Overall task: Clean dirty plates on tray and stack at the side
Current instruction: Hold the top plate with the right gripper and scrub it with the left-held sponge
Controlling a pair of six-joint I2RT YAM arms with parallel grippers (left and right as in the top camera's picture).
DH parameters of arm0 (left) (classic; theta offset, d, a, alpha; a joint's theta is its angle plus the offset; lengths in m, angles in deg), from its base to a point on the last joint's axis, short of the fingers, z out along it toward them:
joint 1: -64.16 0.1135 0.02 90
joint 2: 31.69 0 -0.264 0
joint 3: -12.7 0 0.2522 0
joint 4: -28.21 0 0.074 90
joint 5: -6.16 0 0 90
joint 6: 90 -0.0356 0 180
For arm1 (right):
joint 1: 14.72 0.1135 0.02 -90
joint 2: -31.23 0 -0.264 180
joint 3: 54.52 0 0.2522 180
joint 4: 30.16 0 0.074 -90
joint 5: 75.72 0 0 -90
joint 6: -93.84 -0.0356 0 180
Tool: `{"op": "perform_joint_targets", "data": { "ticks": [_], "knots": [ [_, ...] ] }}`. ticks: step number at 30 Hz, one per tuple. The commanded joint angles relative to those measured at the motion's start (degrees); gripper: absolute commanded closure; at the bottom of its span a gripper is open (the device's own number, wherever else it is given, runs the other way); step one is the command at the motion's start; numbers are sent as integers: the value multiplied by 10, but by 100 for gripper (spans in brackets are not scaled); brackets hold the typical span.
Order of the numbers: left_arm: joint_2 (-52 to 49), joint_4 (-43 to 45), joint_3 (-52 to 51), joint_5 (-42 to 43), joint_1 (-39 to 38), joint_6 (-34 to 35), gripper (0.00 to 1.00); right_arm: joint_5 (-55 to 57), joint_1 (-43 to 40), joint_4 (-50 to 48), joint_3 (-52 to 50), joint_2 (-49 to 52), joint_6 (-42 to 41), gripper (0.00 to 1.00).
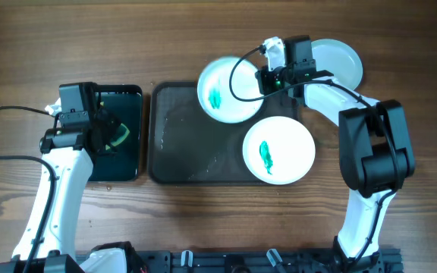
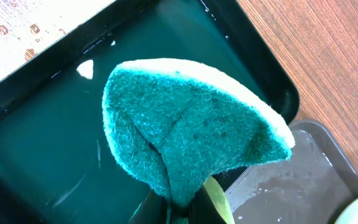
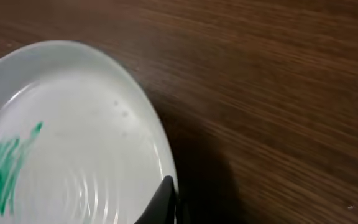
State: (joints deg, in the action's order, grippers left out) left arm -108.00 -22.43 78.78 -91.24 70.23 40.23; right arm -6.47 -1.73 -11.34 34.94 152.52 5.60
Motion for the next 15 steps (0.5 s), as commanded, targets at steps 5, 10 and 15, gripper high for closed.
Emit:
{"op": "perform_joint_targets", "data": {
  "ticks": [5, 10, 15],
  "knots": [
    [5, 5, -3, 6, -7, 4, 96, -150, 6, 47, 5, -63, -50, 96],
    [5, 61, -3, 161, -46, -79, 96, -122, 37, 102, 5, -64, -48, 96],
    [4, 123, -3, 195, -125, -76, 96, 45, 88, 148, -4, -64, -47, 96]
  ]
}}
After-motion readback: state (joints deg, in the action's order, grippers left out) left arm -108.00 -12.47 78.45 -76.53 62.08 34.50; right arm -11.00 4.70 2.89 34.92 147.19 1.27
